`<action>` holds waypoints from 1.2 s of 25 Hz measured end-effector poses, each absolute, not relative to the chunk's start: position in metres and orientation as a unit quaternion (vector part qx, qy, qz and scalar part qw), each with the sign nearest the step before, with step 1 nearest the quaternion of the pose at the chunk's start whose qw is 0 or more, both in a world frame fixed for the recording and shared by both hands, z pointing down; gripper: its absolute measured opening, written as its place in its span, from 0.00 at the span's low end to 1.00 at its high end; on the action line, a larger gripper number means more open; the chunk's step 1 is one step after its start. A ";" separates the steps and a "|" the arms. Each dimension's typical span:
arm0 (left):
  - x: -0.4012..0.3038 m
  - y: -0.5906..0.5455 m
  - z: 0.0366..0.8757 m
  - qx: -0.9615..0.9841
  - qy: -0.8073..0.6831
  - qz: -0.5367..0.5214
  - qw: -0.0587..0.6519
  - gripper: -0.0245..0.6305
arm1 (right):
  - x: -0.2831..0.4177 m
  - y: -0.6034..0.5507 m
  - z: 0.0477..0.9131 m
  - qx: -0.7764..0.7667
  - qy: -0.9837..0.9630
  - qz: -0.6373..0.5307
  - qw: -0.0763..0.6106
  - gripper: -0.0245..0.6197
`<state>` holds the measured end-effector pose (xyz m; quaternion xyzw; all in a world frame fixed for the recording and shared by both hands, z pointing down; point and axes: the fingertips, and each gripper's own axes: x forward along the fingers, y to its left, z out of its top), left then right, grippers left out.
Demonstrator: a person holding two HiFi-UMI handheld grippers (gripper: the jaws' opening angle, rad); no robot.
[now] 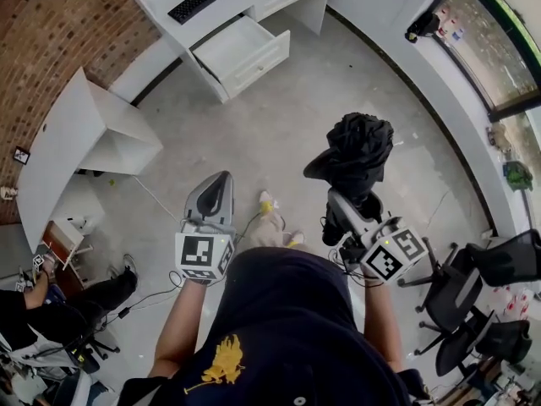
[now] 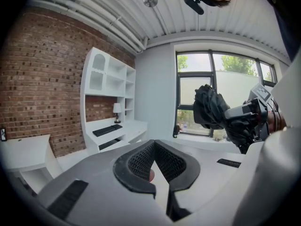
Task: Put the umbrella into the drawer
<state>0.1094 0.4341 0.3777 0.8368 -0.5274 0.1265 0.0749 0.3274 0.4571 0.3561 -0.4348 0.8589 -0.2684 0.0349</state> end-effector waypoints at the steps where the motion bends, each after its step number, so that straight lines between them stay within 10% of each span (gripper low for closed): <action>1: 0.108 0.420 0.375 0.839 -0.525 0.125 0.073 0.06 | 0.327 0.444 0.354 -0.440 0.854 -0.274 0.037 0.43; 30: -0.033 0.252 0.379 0.839 -0.530 0.086 0.088 0.06 | 0.211 0.272 0.355 -0.487 0.820 -0.301 -0.006 0.43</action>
